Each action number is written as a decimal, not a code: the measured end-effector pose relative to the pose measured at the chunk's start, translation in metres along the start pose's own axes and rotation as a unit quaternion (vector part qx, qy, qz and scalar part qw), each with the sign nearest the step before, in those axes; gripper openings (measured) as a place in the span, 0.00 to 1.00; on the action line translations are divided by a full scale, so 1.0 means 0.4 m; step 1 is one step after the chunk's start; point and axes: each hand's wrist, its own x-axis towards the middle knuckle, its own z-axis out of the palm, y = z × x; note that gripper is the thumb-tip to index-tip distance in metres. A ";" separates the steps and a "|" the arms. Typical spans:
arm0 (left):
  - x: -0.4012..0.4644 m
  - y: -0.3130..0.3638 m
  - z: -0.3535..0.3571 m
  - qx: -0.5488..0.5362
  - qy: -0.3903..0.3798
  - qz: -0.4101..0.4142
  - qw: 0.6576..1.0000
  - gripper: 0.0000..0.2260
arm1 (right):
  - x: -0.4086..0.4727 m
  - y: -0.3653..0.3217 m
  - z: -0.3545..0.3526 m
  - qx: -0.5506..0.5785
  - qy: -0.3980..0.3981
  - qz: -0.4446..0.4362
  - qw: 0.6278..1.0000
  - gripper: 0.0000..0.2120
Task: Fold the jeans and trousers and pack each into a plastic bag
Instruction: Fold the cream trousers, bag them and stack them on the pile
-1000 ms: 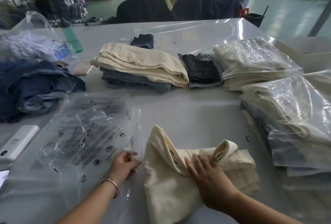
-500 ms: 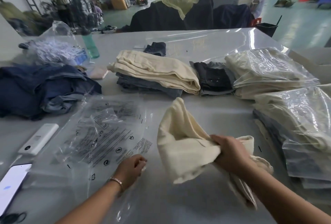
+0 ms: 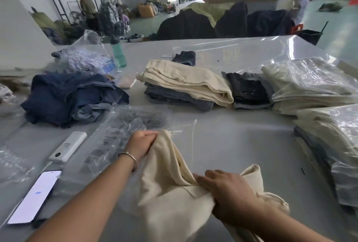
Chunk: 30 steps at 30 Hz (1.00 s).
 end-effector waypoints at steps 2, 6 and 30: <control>-0.013 0.011 -0.001 0.113 0.011 0.068 0.991 0.07 | 0.011 0.002 0.001 -0.004 -0.019 0.022 1.000 0.28; -0.063 0.049 0.022 0.224 -0.033 0.216 0.950 0.09 | 0.049 0.006 -0.009 -0.016 -0.013 0.116 0.993 0.22; -0.139 0.223 0.251 0.419 -0.061 0.337 0.841 0.11 | 0.145 -0.014 -0.041 0.054 0.030 0.354 0.933 0.10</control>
